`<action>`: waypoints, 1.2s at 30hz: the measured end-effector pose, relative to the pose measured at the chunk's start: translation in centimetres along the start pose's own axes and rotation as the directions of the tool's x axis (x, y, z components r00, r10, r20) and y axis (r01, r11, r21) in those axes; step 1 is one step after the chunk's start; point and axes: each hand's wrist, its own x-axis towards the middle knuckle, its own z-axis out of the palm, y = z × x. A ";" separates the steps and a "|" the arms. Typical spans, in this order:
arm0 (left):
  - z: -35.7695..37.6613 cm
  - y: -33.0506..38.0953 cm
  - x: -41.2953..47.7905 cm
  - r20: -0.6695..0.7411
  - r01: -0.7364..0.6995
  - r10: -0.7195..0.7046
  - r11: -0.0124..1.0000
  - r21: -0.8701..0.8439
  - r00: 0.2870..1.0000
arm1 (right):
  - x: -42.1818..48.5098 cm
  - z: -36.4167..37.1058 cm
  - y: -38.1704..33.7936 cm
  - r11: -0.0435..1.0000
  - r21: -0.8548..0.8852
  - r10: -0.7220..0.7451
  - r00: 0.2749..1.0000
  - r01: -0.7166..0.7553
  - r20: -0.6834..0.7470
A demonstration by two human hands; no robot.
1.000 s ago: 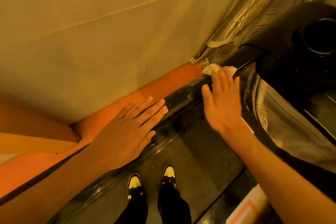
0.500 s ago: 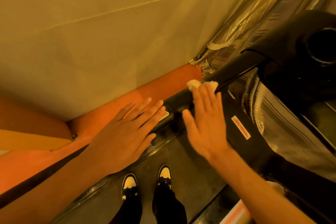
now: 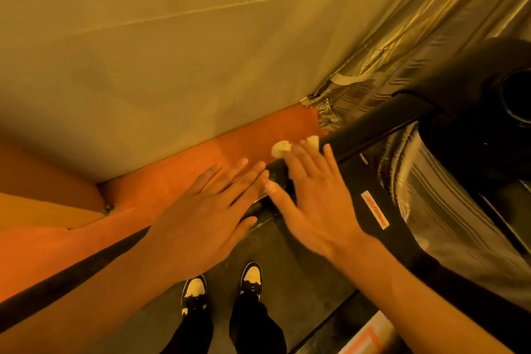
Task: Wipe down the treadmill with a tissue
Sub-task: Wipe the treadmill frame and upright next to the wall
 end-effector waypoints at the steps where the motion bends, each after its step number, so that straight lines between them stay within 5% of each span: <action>1: 0.1 -0.1 0.0 0.005 0.000 0.000 1.000 -0.003 1.000 | -0.6 -0.1 -0.8 0.998 -0.001 -0.059 0.997 0.059 0.042; 3: 0.3 -0.1 0.0 0.010 0.002 -0.002 1.000 -0.003 1.000 | 0.2 -0.9 1.4 0.994 -0.053 -0.095 0.993 0.099 0.069; 9: 0.3 -0.2 0.0 0.011 0.000 0.000 1.000 -0.007 1.000 | 6.3 -3.8 10.4 0.957 -0.212 0.213 0.976 -0.198 0.050; 13: 0.1 -0.2 0.0 -0.009 -0.009 0.009 0.999 -0.031 1.000 | 3.4 -1.8 1.1 0.997 0.042 -0.074 0.979 0.067 0.189; 16: 0.0 -0.3 -0.1 -0.002 -0.001 0.001 0.999 -0.037 1.000 | 2.3 -2.1 0.4 0.982 -0.003 -0.183 0.959 0.188 0.218; 22: -0.2 -0.3 0.0 0.026 0.008 -0.007 0.999 -0.038 1.000 | 6.8 -4.7 11.2 0.954 -0.248 0.196 0.977 -0.170 0.084; 28: -0.2 -0.1 -0.1 0.035 0.028 -0.026 0.998 -0.052 0.999 | 1.1 -1.2 -0.5 0.988 0.082 -0.146 0.976 0.134 0.161; 31: -0.1 -0.1 -0.1 0.026 0.028 -0.027 0.999 -0.031 0.999 | 0.8 -1.5 2.5 0.977 -0.004 -0.211 0.963 0.215 0.169; 36: 0.1 -0.2 0.0 0.042 0.020 -0.019 1.000 -0.022 0.999 | 4.5 -2.8 11.2 0.960 -0.190 0.202 0.979 -0.204 -0.031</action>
